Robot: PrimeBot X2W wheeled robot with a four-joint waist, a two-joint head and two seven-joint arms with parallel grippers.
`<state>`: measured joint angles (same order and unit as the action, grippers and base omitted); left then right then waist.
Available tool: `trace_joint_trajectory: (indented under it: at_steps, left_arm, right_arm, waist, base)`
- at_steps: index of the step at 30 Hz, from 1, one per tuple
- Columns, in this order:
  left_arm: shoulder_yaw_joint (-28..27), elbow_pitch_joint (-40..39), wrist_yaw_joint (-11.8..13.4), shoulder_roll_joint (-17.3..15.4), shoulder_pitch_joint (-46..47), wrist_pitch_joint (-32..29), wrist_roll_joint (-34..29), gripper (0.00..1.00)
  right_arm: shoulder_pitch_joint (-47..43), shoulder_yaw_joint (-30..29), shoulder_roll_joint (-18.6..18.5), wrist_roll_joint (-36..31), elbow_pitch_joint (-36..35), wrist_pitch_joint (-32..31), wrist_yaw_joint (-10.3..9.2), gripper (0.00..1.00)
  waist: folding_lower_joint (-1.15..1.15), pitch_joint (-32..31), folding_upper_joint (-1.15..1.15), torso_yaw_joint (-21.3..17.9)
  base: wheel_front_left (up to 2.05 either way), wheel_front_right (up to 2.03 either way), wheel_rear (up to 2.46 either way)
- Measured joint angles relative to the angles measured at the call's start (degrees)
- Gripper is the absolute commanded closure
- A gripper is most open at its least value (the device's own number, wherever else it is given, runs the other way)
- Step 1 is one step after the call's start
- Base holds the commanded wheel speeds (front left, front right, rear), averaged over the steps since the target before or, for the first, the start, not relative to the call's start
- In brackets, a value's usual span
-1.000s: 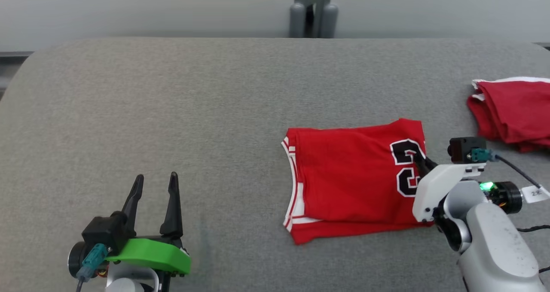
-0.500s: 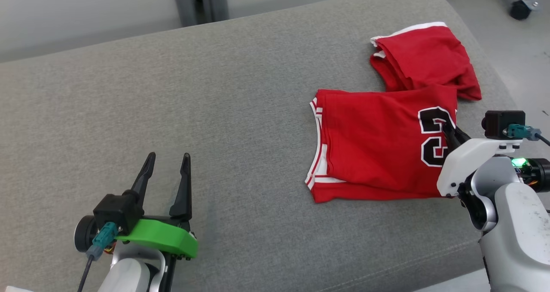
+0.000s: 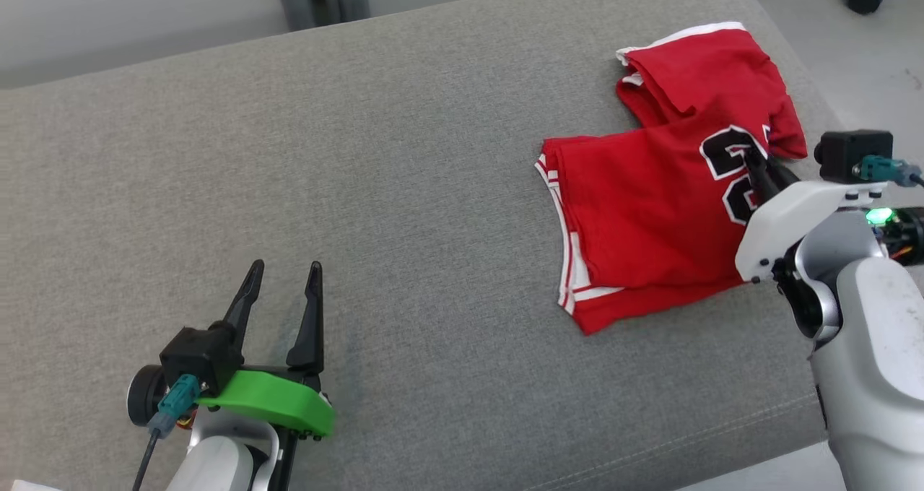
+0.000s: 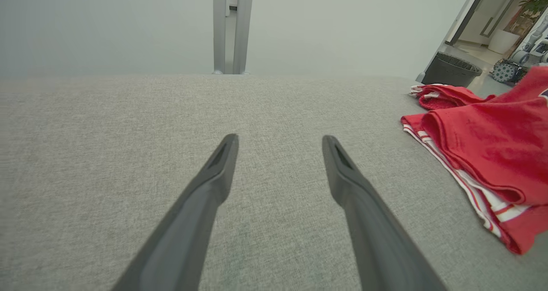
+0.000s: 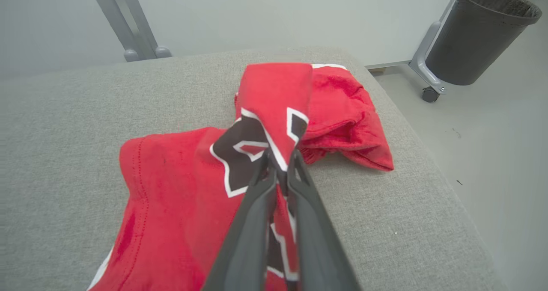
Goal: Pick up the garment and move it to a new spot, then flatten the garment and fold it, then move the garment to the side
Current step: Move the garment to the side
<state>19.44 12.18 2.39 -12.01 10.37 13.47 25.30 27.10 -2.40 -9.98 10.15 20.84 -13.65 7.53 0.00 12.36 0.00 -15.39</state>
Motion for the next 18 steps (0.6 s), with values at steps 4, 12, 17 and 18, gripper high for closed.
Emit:
trace_joint_trajectory:
  at_steps: [4,12,17,18]
  left_arm:
    - [0.25,0.1,-0.02,0.29,-0.03,0.21,0.14,0.0]
    - [0.49,0.76,-0.1,0.68,-0.01,0.66,0.22,0.0]
    - [0.51,0.79,-0.11,0.88,0.2,0.79,0.22,0.0]
    - [0.54,0.78,-0.11,0.9,0.24,0.81,0.22,0.0]
  right_arm:
    - [4.91,0.92,-2.07,-0.77,1.1,-0.65,0.0,1.0]
    - [12.8,1.29,-5.21,-1.42,4.55,-1.66,0.0,1.0]
    - [15.9,1.31,-9.49,-2.47,7.61,-3.34,0.01,1.0]
    - [16.42,1.19,-10.4,-2.75,7.99,-3.58,0.0,1.0]
  waist:
    - [0.0,-0.15,0.0,2.08]
    - [0.0,0.14,0.0,6.34]
    - [0.0,0.69,0.0,8.67]
    - [0.0,0.86,0.0,9.08]
  base:
    - [0.0,0.0,0.0]
    - [0.0,0.0,0.0]
    - [0.0,0.0,0.0]
    - [0.0,0.0,0.0]
